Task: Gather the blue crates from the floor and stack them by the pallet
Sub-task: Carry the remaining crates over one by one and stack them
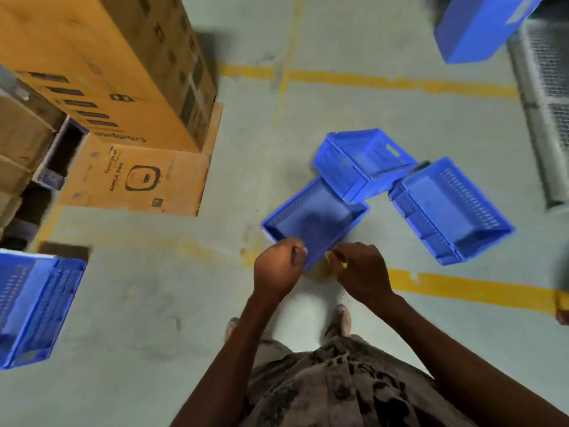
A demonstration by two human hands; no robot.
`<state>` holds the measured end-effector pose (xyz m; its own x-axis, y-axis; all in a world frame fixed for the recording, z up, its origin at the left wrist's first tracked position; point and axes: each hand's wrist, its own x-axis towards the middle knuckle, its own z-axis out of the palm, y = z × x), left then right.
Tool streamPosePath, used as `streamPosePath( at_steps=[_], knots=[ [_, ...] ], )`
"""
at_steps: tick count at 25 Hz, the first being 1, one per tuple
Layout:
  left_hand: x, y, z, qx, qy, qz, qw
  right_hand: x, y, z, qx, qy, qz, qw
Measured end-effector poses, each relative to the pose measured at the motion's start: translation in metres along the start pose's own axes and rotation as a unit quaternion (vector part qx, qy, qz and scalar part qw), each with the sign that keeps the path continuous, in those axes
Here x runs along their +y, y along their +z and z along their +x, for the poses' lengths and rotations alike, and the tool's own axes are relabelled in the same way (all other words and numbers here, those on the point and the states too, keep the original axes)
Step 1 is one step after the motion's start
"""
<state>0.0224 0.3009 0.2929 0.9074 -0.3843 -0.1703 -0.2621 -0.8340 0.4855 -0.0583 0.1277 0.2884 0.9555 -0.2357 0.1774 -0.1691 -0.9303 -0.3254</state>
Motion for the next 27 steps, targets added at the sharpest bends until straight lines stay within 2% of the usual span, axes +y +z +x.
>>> streamPosePath(
  at_steps=[5,11,16,19,22,24,27],
  knots=[
    [0.101,0.034,0.053,-0.054,0.041,0.000,0.998,0.116,-0.018,0.032,0.039,0.073,0.044,0.996],
    [0.152,0.074,0.153,-0.084,0.072,-0.032,0.993,0.221,-0.017,0.094,-0.014,0.175,0.084,0.981],
    [0.204,0.125,0.224,-0.077,0.165,0.083,0.980,0.302,-0.011,0.143,-0.054,0.229,0.130,0.963],
    [0.227,0.179,0.289,-0.127,0.109,0.072,0.983,0.367,0.015,0.186,-0.130,0.260,0.165,0.942],
    [0.235,0.236,0.350,-0.178,0.059,0.054,0.981,0.421,0.048,0.229,-0.172,0.242,0.165,0.941],
    [0.234,0.278,0.385,-0.156,0.047,0.063,0.985,0.448,0.074,0.253,-0.202,0.233,0.153,0.939],
    [0.226,0.345,0.436,-0.101,0.092,0.116,0.984,0.483,0.119,0.278,-0.225,0.220,0.140,0.939]
  ],
)
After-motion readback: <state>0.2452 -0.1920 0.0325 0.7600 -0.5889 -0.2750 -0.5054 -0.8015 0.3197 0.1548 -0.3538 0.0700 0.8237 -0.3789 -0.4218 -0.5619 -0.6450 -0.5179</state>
